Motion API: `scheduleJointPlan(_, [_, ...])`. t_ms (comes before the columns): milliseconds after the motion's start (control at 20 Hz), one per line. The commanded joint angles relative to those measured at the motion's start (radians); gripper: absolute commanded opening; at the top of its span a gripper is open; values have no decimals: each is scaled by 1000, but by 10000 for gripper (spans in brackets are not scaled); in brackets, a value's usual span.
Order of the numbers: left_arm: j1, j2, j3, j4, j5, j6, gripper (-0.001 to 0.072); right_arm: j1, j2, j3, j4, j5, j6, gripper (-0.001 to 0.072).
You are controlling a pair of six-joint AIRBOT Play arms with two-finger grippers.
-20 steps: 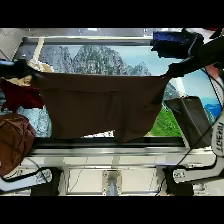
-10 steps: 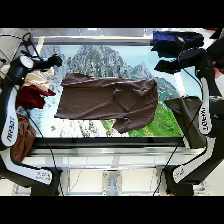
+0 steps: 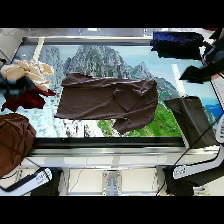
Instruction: Fold the shirts.
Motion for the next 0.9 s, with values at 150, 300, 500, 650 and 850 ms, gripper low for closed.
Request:
scheduleJointPlan(150, [54,173,-533,-296,213,-119,565,-48,152,-242,66,-10,-102,505])
scheduleJointPlan(300, [18,93,-587,-396,286,-119,565,-34,154,-241,102,-8,-102,504])
scheduleJointPlan(500, [-90,-16,-587,-459,377,-119,564,8,154,-241,110,-10,-102,504])
scheduleJointPlan(650, [-158,-67,-586,-537,502,-119,564,47,154,-241,110,-11,-101,504])
scheduleJointPlan(850, [-201,-81,-583,-574,588,-119,325,78,154,-241,107,-10,-102,504])
